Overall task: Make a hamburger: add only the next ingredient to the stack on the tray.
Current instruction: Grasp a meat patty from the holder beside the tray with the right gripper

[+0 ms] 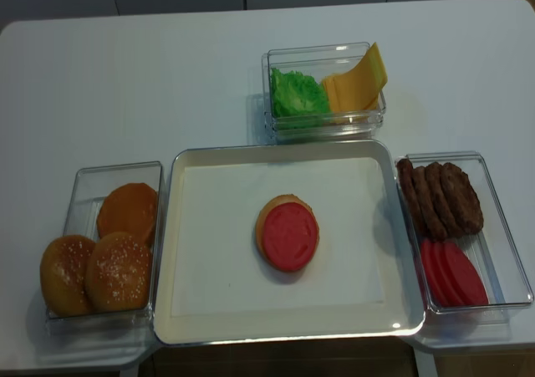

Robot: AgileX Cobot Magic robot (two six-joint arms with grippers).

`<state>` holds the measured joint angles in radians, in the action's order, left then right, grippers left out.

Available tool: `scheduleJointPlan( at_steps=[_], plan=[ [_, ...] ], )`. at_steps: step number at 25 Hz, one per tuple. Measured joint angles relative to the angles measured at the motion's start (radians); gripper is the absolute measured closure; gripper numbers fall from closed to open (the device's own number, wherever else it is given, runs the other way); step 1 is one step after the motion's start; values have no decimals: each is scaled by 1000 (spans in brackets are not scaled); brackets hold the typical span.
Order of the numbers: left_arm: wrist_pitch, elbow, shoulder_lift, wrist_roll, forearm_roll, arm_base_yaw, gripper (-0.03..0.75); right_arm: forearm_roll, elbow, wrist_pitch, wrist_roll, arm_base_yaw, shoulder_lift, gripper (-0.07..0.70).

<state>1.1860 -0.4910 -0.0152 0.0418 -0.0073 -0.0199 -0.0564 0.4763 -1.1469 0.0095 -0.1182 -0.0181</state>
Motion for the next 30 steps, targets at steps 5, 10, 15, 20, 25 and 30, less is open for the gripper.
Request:
scheduleJointPlan(
  at_steps=[5,10,15,20,25,30],
  plan=[
    [0,0,0,0,0,0,425,0,0,0,0,0,0,349],
    [0,0,0,0,0,0,425,0,0,0,0,0,0,398],
    [0,0,0,0,0,0,425,0,0,0,0,0,0,444],
    [0,0,0,0,0,0,425,0,0,0,0,0,0,455],
    [0,0,0,0,0,0,425,0,0,0,0,0,0,457],
    [0,0,0,0,0,0,425,0,0,0,0,0,0,469]
  ],
)
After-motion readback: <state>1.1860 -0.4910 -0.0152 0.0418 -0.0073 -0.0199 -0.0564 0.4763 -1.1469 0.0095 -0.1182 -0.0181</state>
